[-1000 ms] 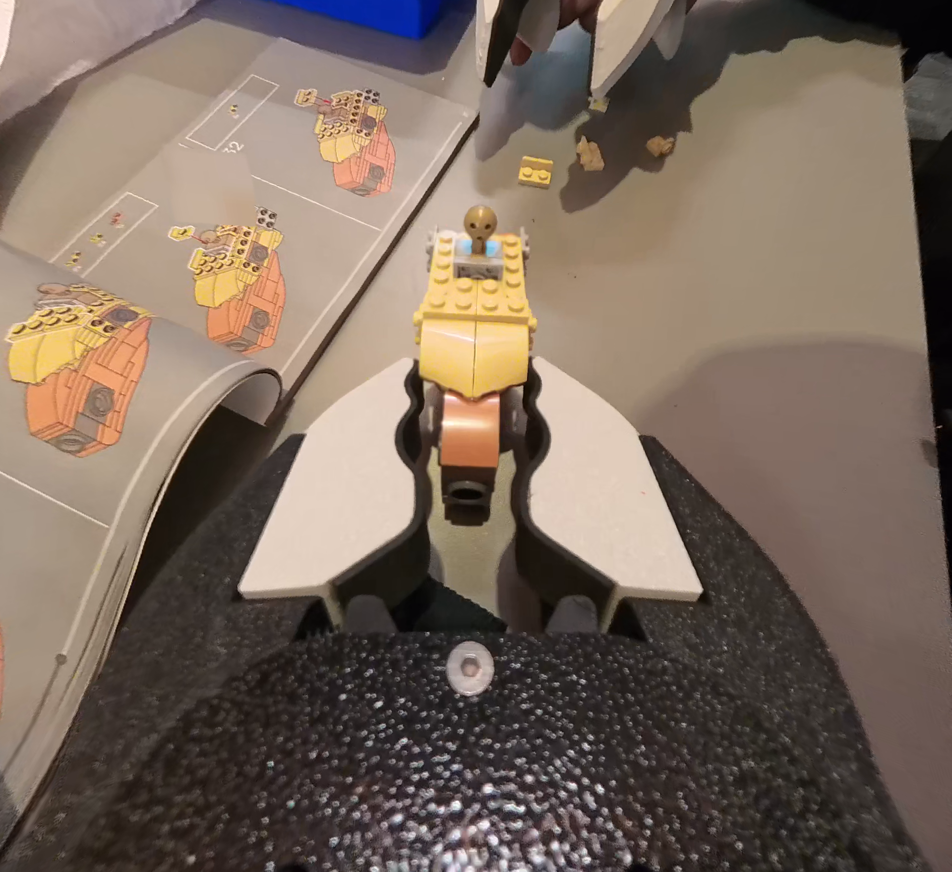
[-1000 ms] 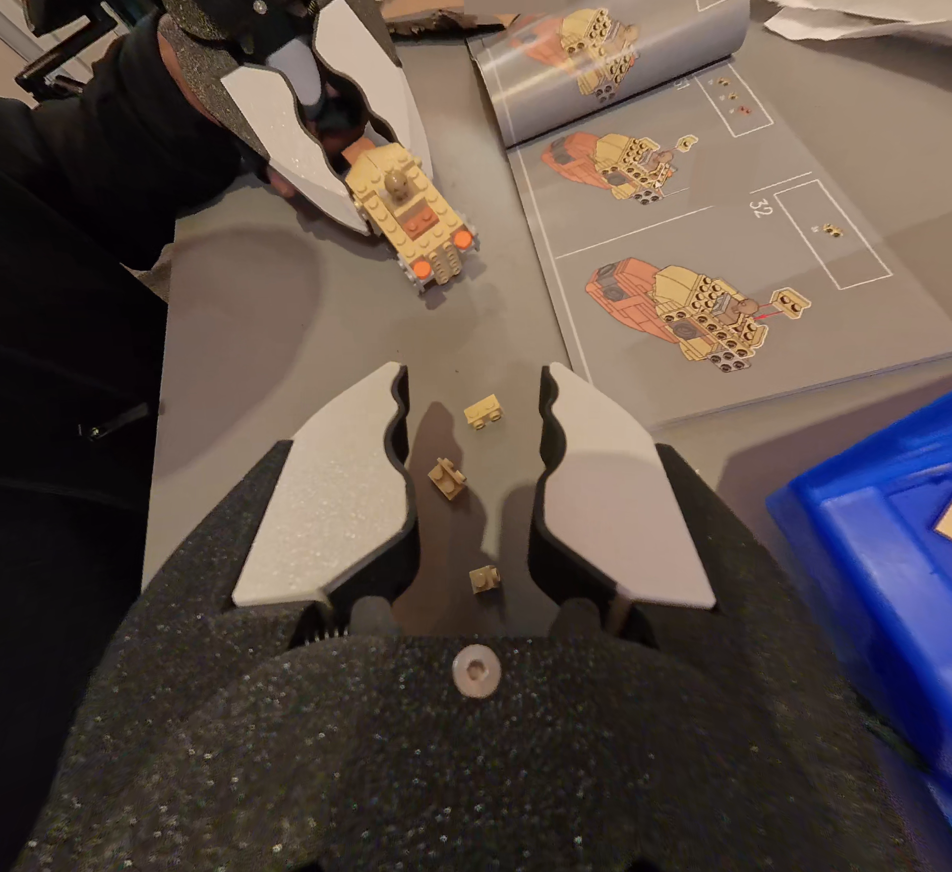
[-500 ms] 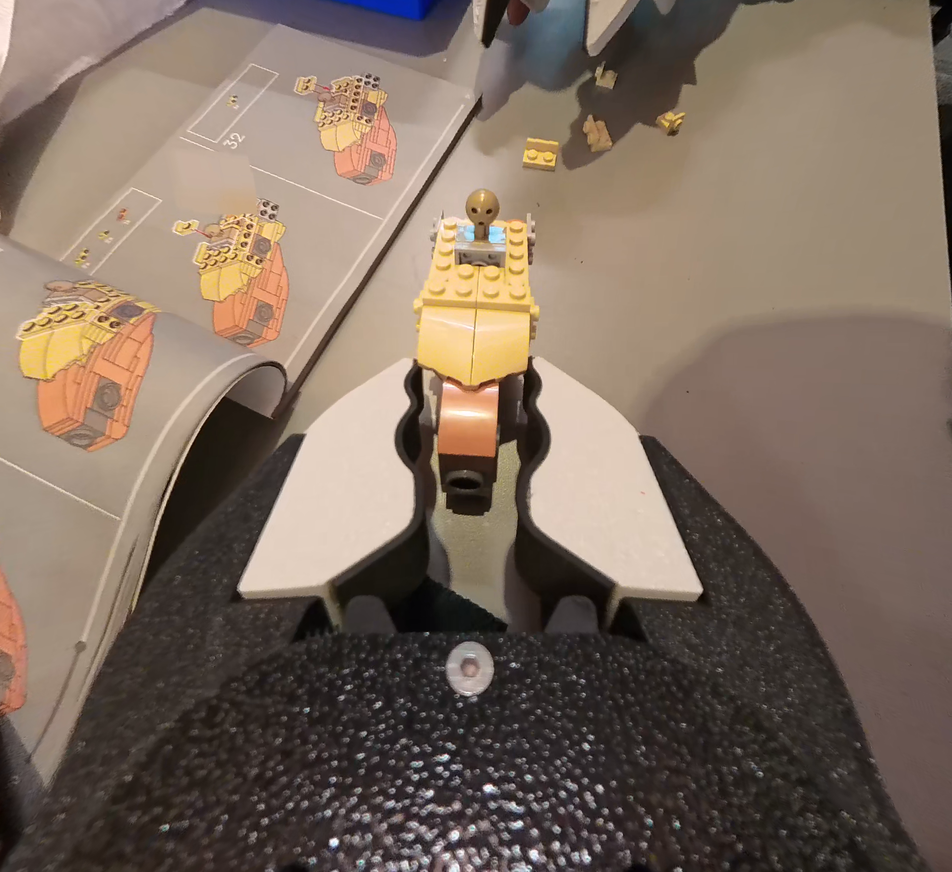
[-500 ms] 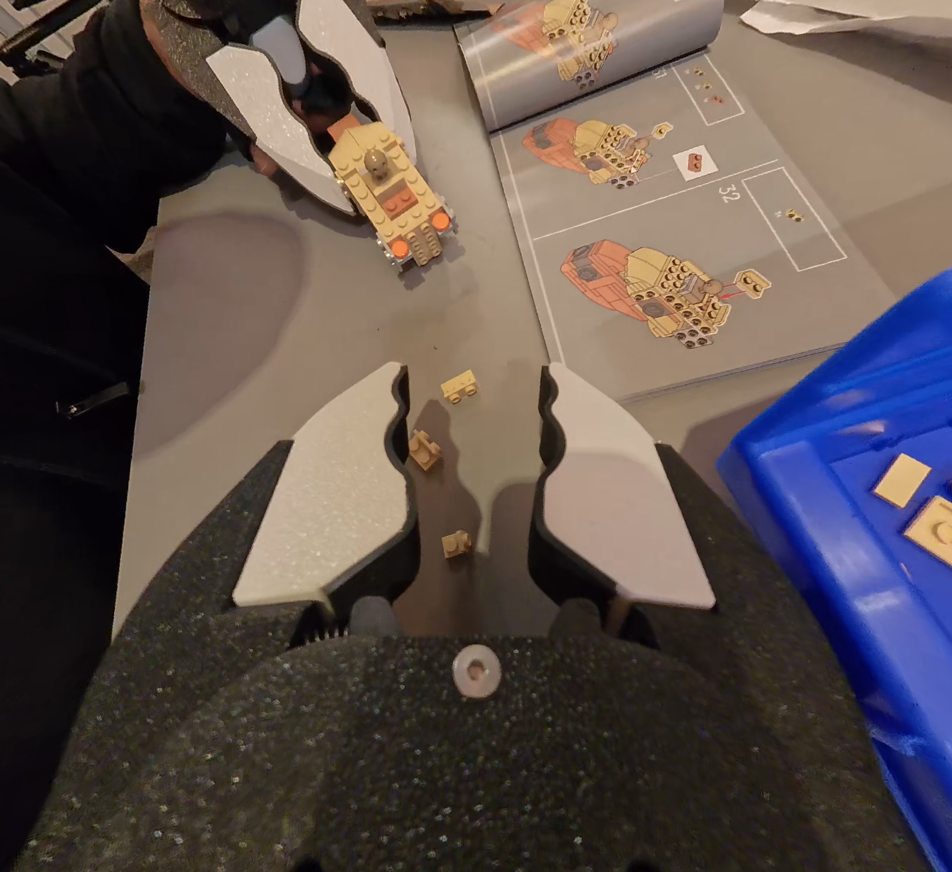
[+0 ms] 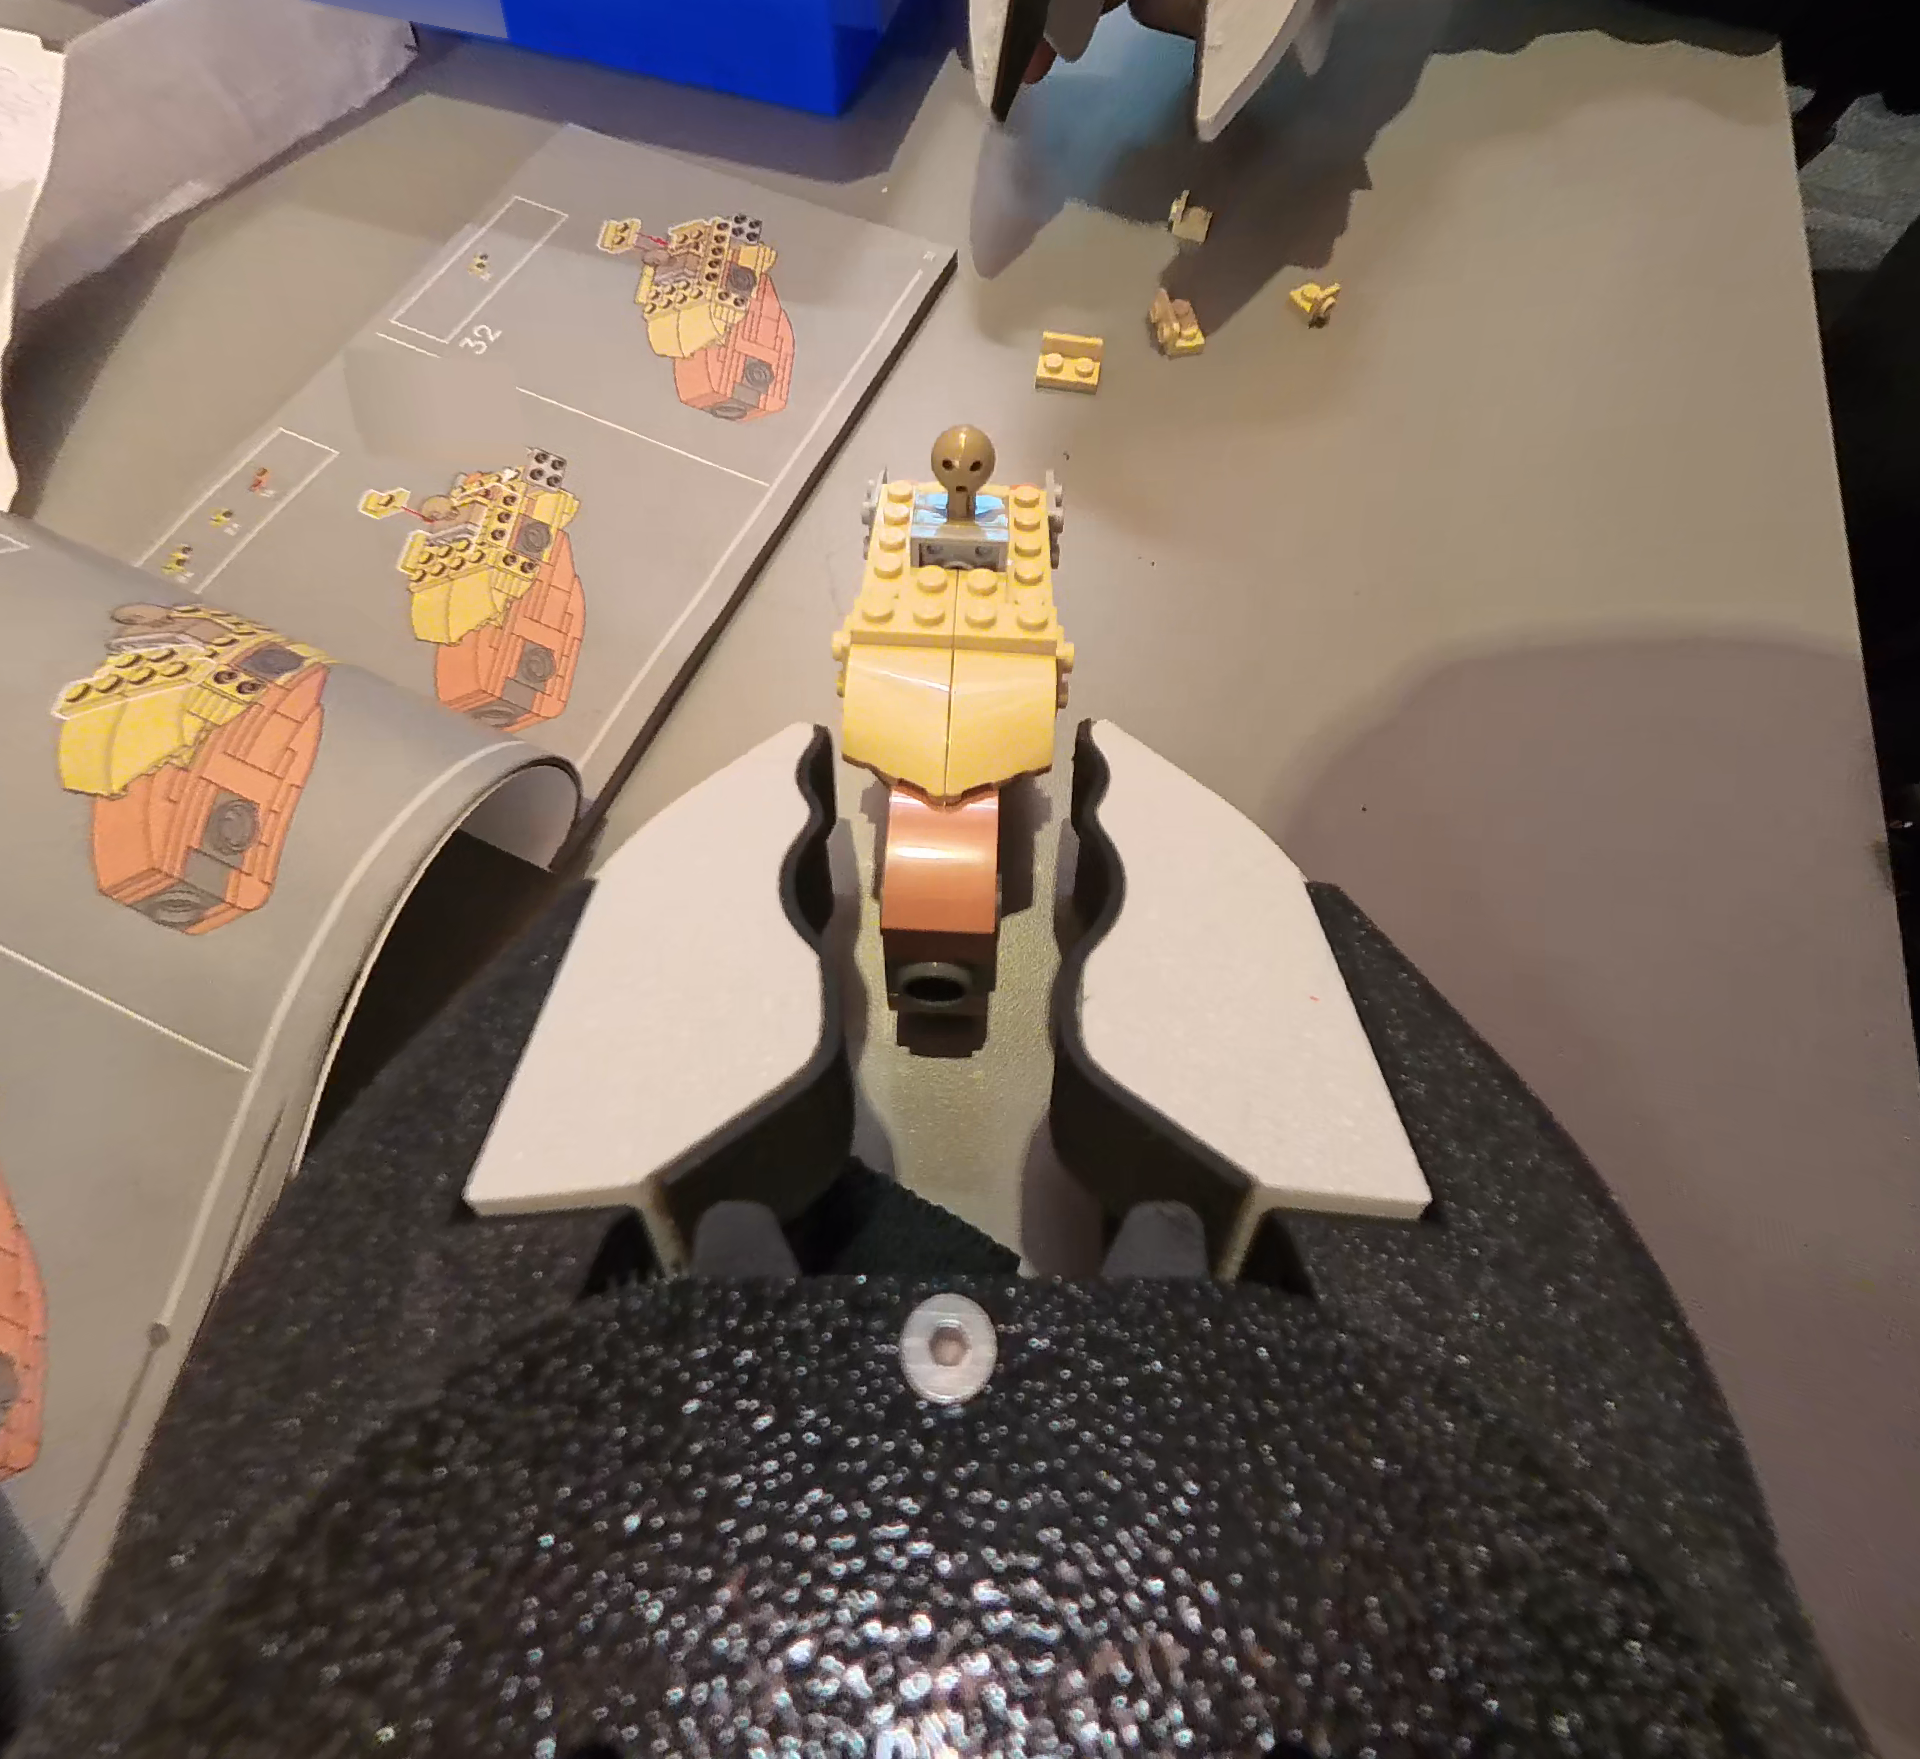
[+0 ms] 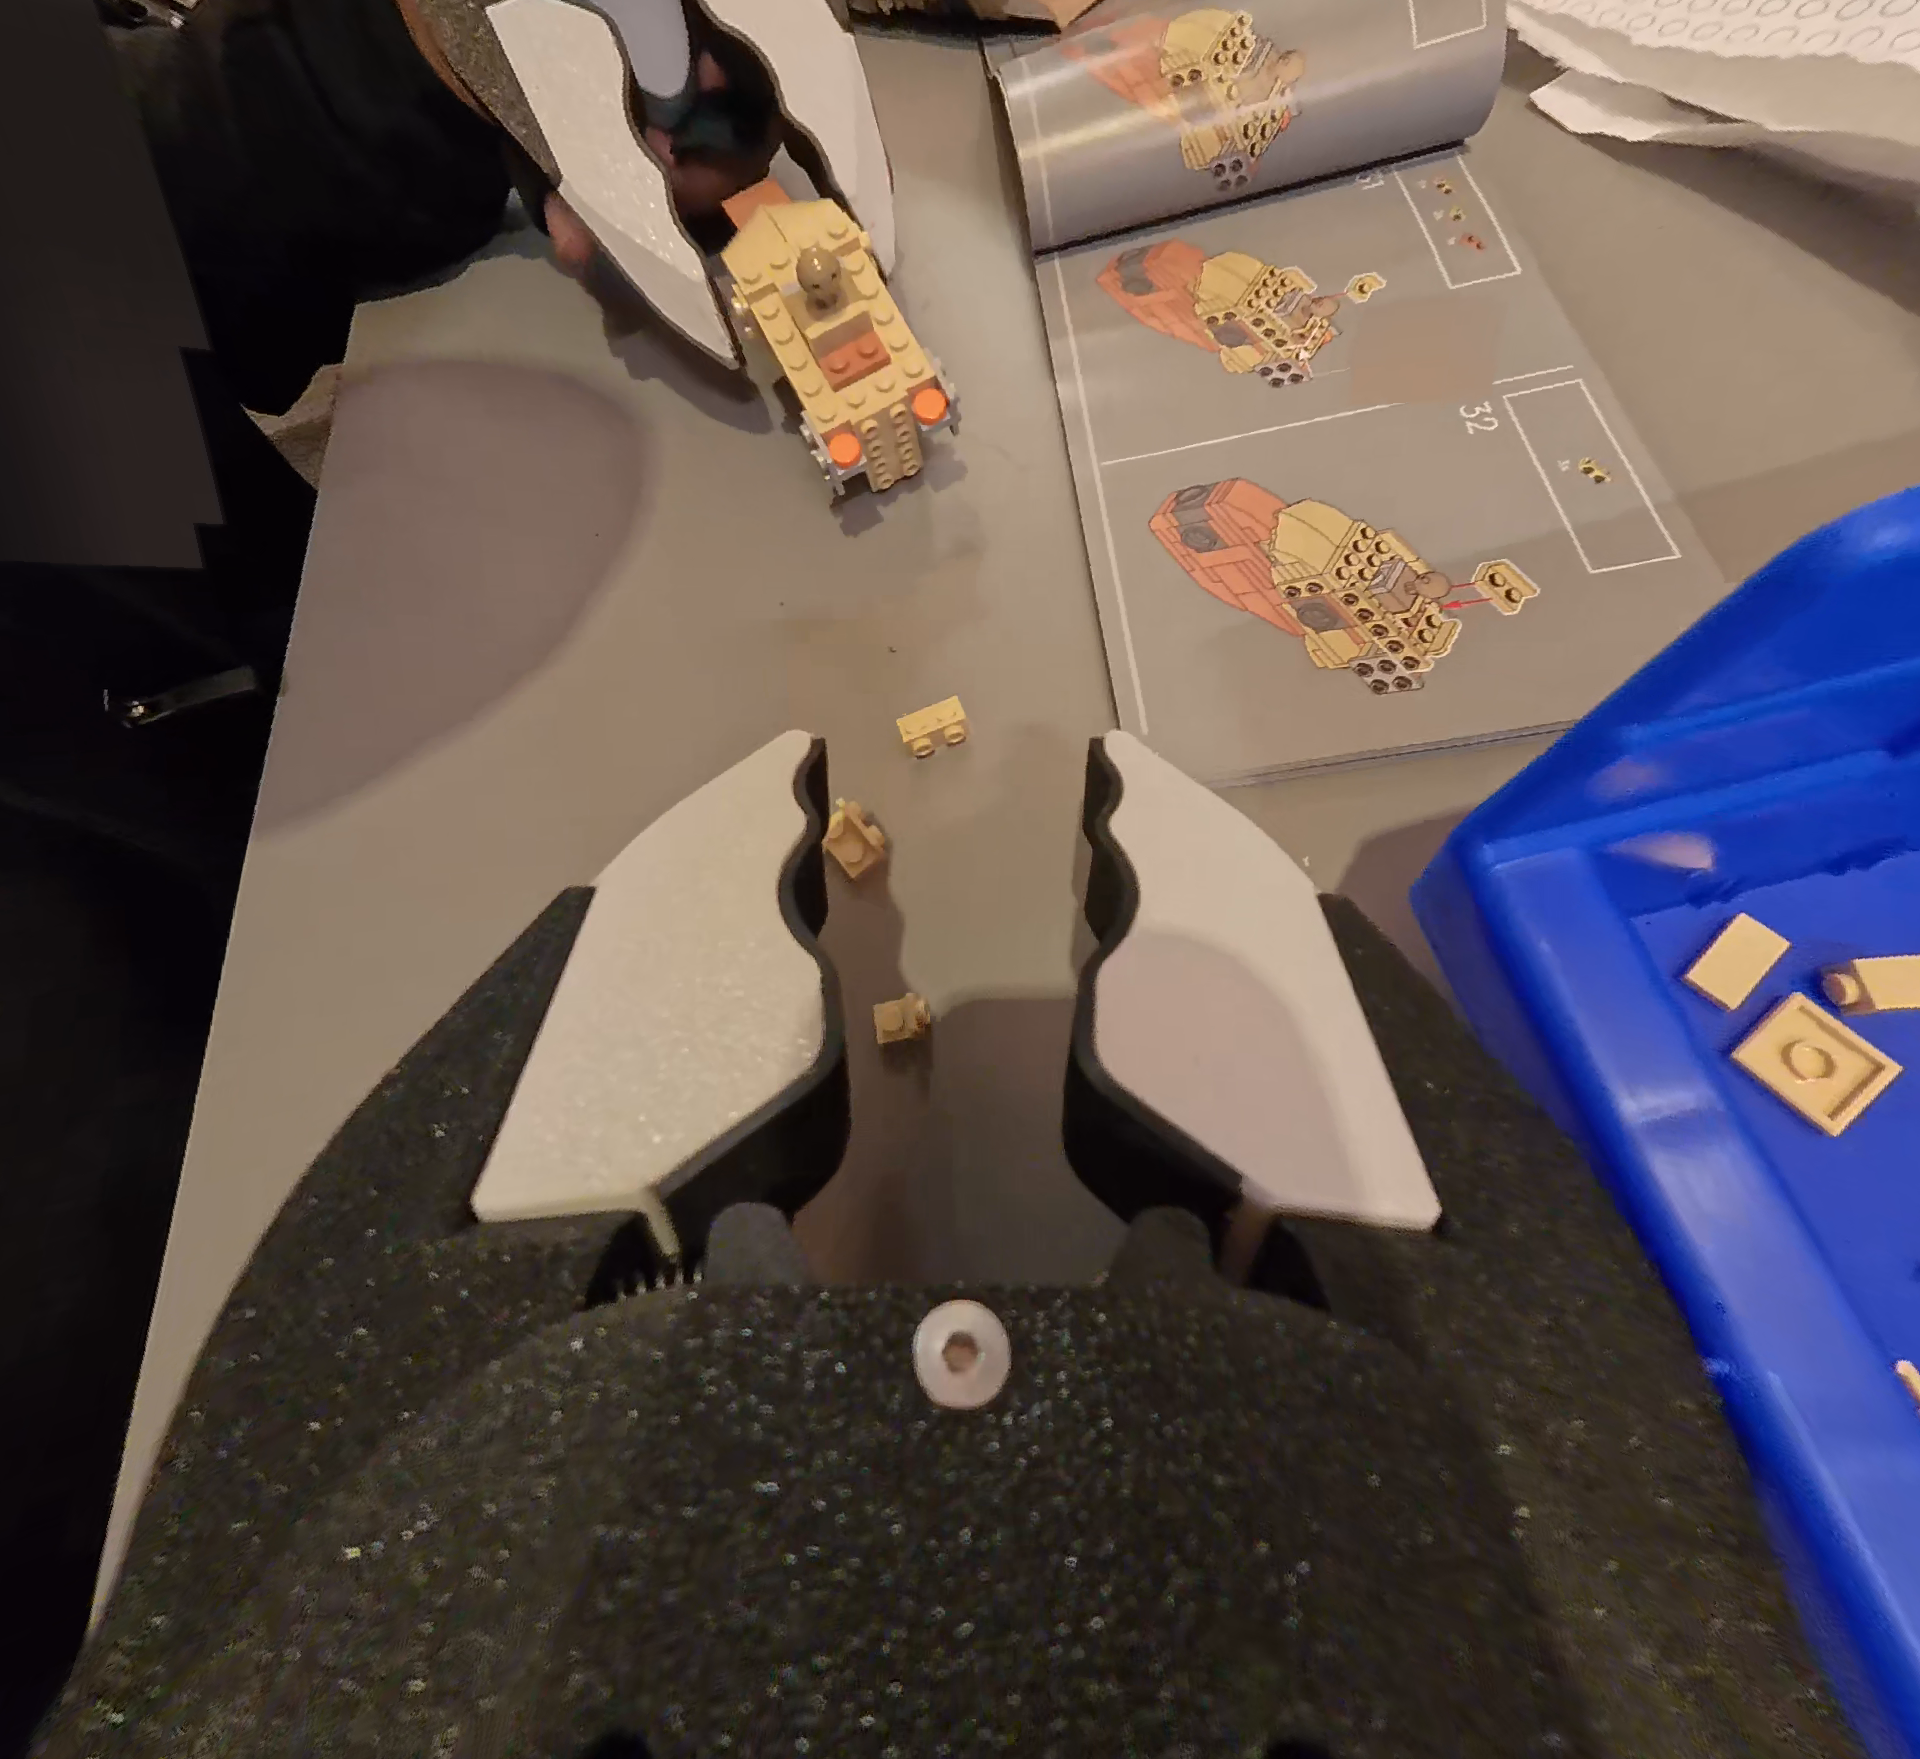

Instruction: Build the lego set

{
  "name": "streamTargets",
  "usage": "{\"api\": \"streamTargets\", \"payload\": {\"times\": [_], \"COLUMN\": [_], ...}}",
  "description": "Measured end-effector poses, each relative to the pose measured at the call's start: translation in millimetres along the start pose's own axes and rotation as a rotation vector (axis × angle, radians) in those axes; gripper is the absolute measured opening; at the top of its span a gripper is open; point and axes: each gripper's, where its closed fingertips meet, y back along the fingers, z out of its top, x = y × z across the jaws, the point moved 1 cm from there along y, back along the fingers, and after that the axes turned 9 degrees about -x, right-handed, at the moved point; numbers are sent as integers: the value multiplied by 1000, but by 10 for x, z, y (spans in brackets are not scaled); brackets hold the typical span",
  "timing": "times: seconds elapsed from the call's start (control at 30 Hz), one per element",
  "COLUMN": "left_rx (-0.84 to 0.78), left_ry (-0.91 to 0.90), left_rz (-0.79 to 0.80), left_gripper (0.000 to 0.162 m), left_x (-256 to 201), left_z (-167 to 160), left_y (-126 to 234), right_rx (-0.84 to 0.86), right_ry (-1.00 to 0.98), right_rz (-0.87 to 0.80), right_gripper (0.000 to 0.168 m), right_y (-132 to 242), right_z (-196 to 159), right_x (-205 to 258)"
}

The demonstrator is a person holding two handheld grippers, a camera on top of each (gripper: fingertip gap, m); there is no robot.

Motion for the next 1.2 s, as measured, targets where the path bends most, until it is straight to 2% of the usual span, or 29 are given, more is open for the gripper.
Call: {"api": "streamTargets", "payload": {"times": [0.33,0.57,0.67,0.8,1.1,1.2], "left_rx": [-3,-5,-10,-11,-9,-8], "left_ry": [-5,-10,-11,-15,-21,-21], "left_rz": [7,10,14,18,31,32], "left_gripper": [44,44,44,44,44,44], "left_x": [9,14,21,24,40,44], "left_z": [2,-4,4,8,9,7], "left_y": [6,7,14,19,13,13], "right_rx": [-59,-37,-11,48,70,63], "right_ry": [10,44,119,211,310,337], "right_rz": [-2,3,12,47,93,81], "right_gripper": [40,35,29,28,25,18], "right_y": [25,13,40,97,109,72], "right_z": [58,2,-43,-161,-191,-173], "right_x": [-32,-41,-26,17,146,167]}}
